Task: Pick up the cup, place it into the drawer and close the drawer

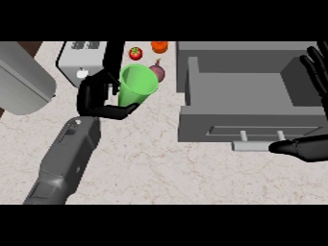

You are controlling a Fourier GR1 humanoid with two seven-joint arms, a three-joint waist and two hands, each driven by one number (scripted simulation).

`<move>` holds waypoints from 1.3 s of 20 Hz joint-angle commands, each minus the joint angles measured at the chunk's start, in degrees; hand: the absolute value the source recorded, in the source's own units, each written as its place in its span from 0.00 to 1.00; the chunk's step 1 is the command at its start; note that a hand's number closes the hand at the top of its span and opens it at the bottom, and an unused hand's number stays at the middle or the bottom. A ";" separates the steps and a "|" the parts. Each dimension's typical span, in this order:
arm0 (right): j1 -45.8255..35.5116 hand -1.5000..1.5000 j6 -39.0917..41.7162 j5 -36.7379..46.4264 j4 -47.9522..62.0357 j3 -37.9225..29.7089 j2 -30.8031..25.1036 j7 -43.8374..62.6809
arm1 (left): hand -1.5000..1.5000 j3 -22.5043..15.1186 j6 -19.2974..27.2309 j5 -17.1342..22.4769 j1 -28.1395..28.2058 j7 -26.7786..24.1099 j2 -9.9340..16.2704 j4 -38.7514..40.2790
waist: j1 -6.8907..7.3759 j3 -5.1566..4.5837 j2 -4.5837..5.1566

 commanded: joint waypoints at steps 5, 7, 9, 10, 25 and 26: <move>0.49 0.00 0.29 1.30 2.19 -0.17 0.09 -2.95 | 1.00 -6.01 7.56 2.39 -12.62 18.62 -3.95 -11.44 | -0.32 0.03 -0.03; 2.02 0.00 0.96 -0.93 -2.08 -0.69 -0.30 -0.59 | 1.00 -6.59 8.32 1.02 -12.77 22.76 -3.99 -13.96 | -0.56 -0.02 0.08; -1.20 0.00 -0.71 1.37 3.86 -0.12 0.90 -2.89 | 1.00 -10.96 12.14 3.42 -15.78 26.68 -4.01 -15.16 | -0.58 0.00 0.24; 0.36 0.00 -1.66 2.92 -0.62 2.98 2.58 -1.17 | 1.00 -13.04 13.51 5.04 -16.07 27.93 -4.02 -15.91 | -0.95 -0.03 0.15; -2.37 0.00 0.37 1.49 -0.46 3.40 1.34 -0.32 | 1.00 -24.22 28.59 11.19 -32.66 36.55 -4.05 9.57 | -6.44 0.03 1.67; -4.60 0.00 -0.37 2.09 3.17 3.10 2.18 -2.89 | 1.00 -24.82 26.97 11.34 -35.99 39.19 -4.05 10.68 | -6.22 0.08 1.99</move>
